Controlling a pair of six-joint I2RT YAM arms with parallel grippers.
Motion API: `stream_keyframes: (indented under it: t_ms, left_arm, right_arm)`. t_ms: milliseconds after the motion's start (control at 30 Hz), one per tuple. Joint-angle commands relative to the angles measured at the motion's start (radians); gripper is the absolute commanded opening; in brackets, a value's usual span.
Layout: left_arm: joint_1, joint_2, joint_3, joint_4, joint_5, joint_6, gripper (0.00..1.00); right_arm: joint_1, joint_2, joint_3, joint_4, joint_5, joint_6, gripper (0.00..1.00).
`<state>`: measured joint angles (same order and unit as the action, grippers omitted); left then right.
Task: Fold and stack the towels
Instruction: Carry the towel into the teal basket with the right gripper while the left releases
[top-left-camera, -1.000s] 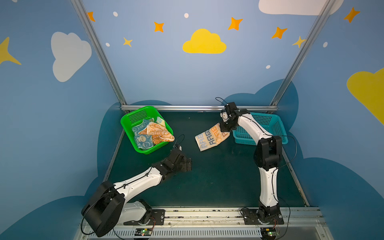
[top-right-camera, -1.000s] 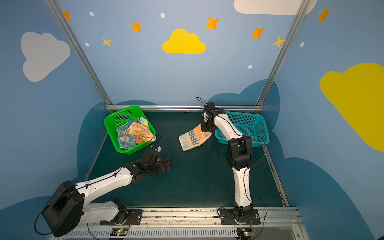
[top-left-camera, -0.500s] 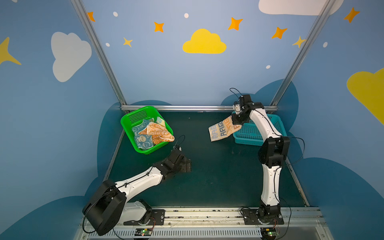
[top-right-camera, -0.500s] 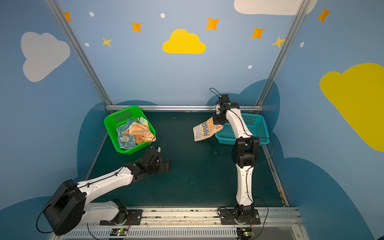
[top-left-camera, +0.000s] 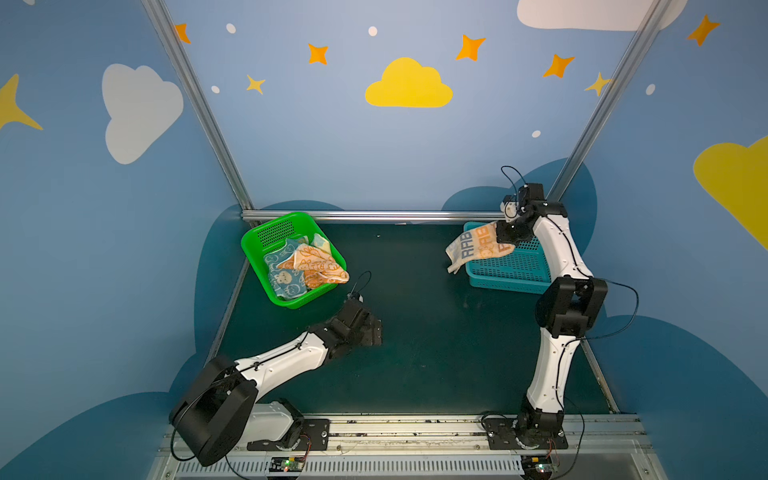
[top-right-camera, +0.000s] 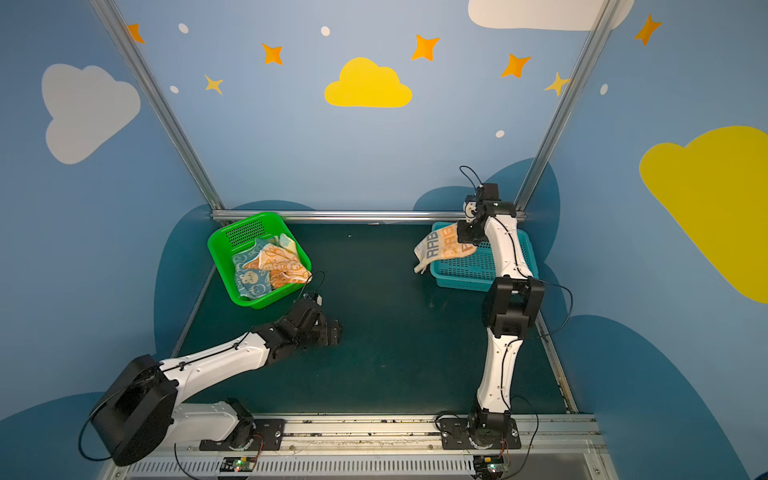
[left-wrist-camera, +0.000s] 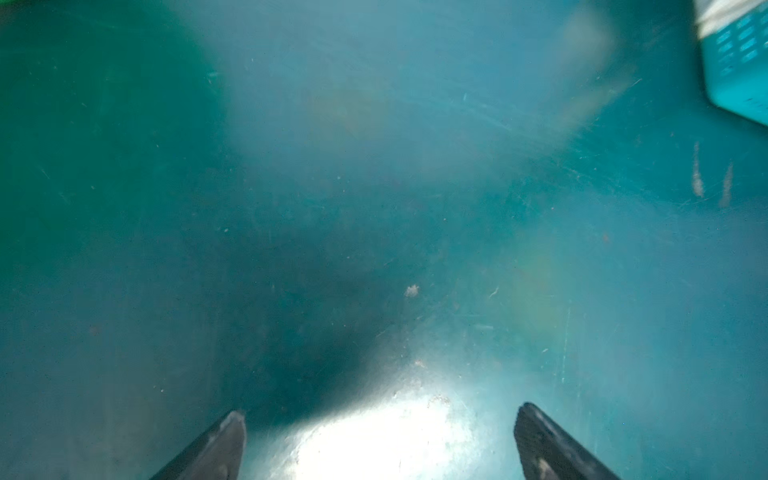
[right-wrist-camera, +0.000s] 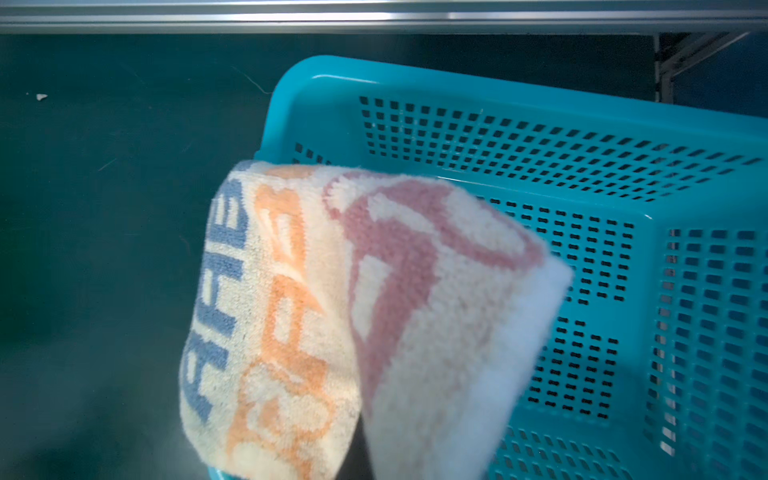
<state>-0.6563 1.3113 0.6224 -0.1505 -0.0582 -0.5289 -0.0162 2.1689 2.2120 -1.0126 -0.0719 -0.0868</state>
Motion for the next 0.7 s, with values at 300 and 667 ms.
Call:
stream_keyframes:
  t_ms: [300, 667]
  left_arm:
    - [0.003, -0.027, 0.024, -0.001, -0.066, -0.02, 1.0]
    - [0.004, -0.023, 0.05, -0.034, -0.081, -0.02, 1.0]
  right_arm:
    - [-0.122, 0.014, -0.089, 0.084, -0.009, -0.078, 0.0]
    - [-0.168, 0.127, -0.075, 0.089, 0.05, -0.082, 0.0]
